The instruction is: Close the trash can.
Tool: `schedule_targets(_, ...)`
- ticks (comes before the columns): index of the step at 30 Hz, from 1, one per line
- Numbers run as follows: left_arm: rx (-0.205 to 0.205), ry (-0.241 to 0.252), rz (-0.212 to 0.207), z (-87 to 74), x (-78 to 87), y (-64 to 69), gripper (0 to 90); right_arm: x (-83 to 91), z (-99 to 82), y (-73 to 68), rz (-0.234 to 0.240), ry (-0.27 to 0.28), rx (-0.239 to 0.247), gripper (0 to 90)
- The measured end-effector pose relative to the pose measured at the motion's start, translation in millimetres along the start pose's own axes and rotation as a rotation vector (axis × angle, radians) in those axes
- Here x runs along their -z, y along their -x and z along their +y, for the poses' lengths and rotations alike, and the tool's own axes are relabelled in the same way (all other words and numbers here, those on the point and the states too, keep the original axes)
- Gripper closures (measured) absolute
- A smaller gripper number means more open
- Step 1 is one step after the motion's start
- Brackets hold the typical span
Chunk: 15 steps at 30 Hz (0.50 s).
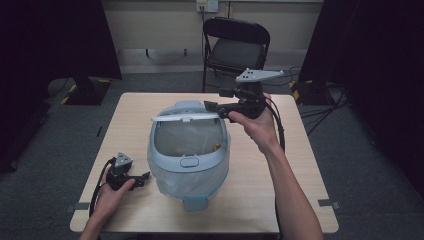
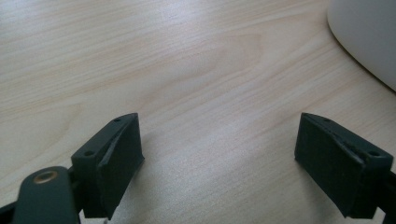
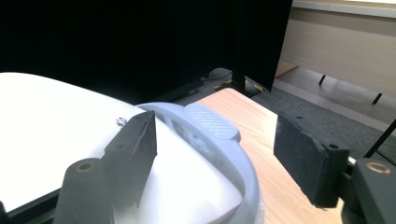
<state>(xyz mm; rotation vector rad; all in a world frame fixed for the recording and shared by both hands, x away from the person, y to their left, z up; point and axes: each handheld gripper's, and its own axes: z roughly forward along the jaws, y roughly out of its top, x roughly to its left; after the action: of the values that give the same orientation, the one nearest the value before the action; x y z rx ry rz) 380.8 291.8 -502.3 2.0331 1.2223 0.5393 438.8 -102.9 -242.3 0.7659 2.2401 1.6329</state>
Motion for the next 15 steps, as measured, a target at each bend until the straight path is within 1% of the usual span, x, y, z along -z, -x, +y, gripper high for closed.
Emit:
schedule_targets(6,0.0,0.0,-0.001,0.0,0.0,0.0,14.5,1.0,-5.4,-5.2,0.028,-0.02,0.001,27.9)
schedule_targets(9,0.001,0.0,0.0,0.0,0.0,0.1,14.5,0.9,-8.4,-7.8,0.041,-0.02,-0.001,27.2)
schedule_targets(11,0.001,0.0,0.0,0.0,0.0,0.1,14.5,1.0,-10.5,-9.6,0.04,-0.014,-0.001,26.7)
schedule_targets(13,0.001,0.0,0.0,-0.1,0.0,0.1,14.5,1.1,-11.9,-11.0,0.056,-0.008,0.0,26.2)
schedule_targets(15,0.001,0.0,0.0,0.0,0.0,0.1,14.5,0.6,-13.3,-13.5,0.057,-0.009,0.005,25.0)
